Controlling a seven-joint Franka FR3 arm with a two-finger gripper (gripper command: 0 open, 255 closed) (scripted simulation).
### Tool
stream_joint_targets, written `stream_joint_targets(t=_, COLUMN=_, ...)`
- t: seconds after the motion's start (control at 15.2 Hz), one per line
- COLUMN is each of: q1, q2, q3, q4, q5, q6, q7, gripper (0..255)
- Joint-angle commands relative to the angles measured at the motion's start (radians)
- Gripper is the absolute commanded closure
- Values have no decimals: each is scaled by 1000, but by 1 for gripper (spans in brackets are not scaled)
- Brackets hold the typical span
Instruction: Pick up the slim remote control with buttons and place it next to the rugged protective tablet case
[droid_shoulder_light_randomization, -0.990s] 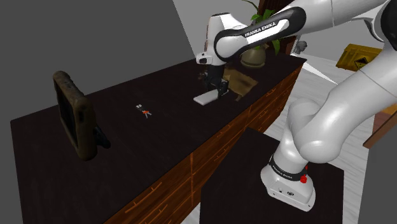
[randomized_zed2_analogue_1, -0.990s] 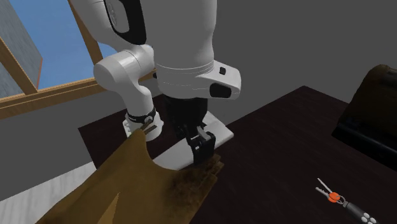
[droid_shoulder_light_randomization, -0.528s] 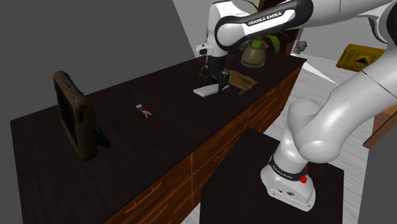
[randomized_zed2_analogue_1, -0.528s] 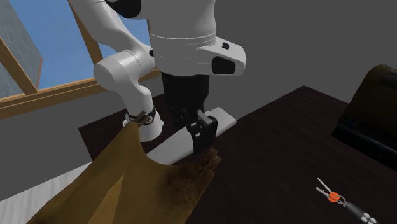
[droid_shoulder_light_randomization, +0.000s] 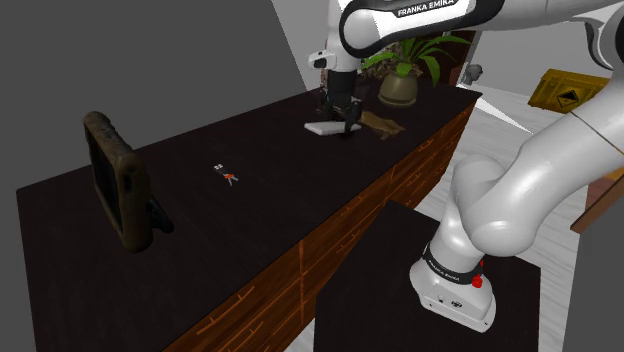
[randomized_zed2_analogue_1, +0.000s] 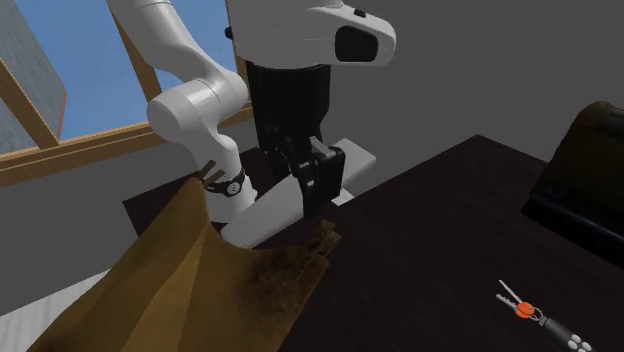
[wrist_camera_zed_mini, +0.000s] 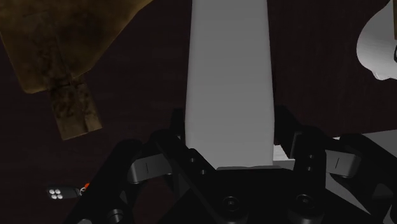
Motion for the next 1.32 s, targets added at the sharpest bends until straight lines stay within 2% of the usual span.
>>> stream_joint_targets(t=0.0, q1=1, q2=-2, q3=4, q4=28, q5=3, q6=-29, q7=-2, gripper=255)
stream_joint_targets(t=1.25, q1=17, q2=24, q3=33, q4=303, q5=31, q6=-278, q7=-13, gripper=255)
